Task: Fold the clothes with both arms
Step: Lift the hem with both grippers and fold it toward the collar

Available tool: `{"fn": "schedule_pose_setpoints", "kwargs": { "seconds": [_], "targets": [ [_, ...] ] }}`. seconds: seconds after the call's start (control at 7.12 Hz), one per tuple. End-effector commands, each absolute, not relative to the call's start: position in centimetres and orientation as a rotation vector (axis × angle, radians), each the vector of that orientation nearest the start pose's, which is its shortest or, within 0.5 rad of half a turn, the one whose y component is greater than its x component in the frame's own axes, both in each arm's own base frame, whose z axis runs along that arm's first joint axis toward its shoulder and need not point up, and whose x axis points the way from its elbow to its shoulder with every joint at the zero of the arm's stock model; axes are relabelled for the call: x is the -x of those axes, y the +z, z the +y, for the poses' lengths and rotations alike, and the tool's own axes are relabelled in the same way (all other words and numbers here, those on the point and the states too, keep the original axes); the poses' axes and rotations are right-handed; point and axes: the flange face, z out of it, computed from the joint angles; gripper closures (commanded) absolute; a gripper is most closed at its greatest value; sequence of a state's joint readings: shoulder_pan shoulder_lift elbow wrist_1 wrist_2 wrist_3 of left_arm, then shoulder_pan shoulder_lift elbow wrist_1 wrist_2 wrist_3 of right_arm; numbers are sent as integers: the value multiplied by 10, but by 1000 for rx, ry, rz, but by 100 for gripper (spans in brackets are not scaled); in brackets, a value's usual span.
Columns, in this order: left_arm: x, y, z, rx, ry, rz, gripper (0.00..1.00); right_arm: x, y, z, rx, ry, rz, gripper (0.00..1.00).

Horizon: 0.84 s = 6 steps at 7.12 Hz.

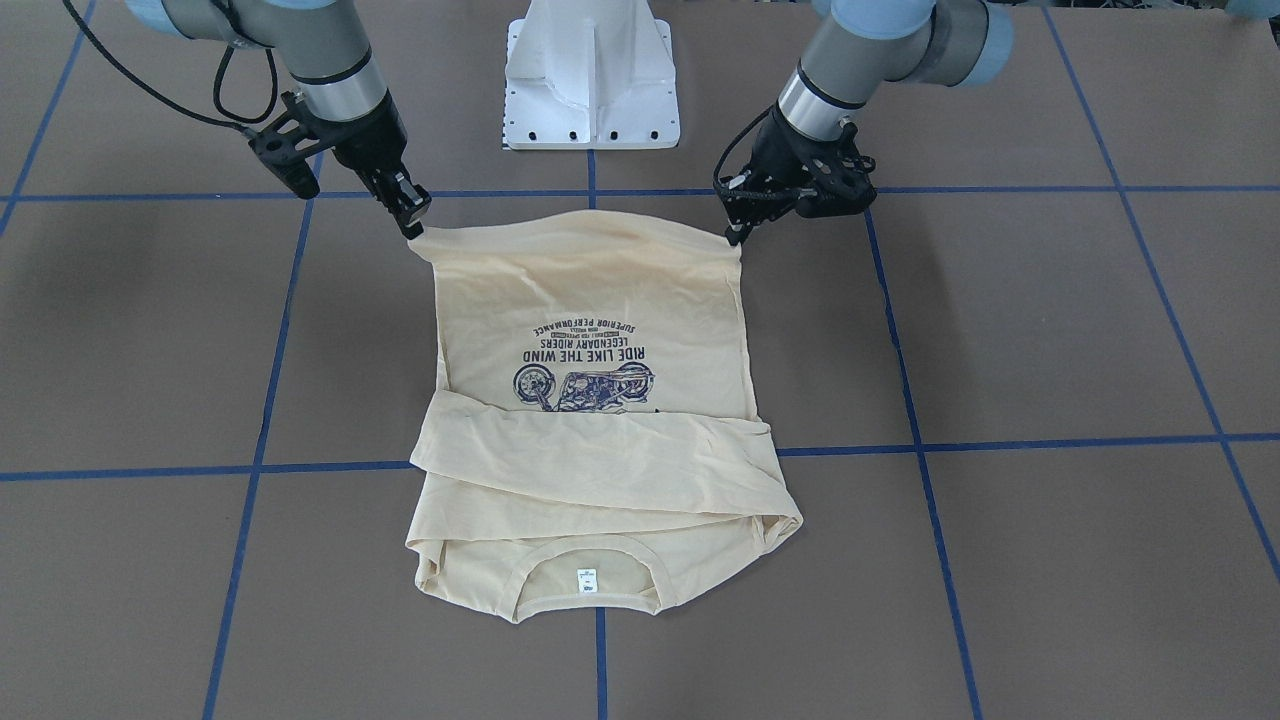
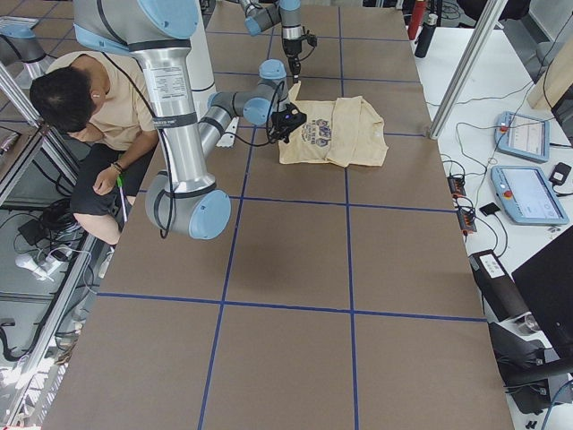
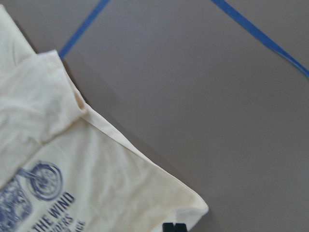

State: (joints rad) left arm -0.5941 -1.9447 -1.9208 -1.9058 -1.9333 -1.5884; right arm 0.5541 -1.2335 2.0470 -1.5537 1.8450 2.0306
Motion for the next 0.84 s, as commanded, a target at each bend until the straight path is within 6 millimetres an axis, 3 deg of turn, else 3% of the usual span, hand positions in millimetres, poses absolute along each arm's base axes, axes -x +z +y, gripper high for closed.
{"fn": "schedule_pose_setpoints", "kwargs": {
  "seconds": [0.0, 0.14, 0.42, 0.56, 0.7],
  "targets": [
    [-412, 248, -527, -68, -431, 1076, 100, 415, 250, -496, 177, 854, -833, 100],
    [-405, 258, -561, -102, -453, 1083, 100, 426, 255, -534, 151, 833, -797, 100],
    [-409, 286, -598, -130, -474, 1097, 100, 467, 260, -608, 126, 842, -724, 100],
    [-417, 298, -611, -134, -479, 1095, 100, 463, 271, -638, 103, 850, -745, 100],
    [-426, 302, -622, -142, -478, 1103, 100, 469, 281, -647, 95, 828, -724, 100]
  ]
}}
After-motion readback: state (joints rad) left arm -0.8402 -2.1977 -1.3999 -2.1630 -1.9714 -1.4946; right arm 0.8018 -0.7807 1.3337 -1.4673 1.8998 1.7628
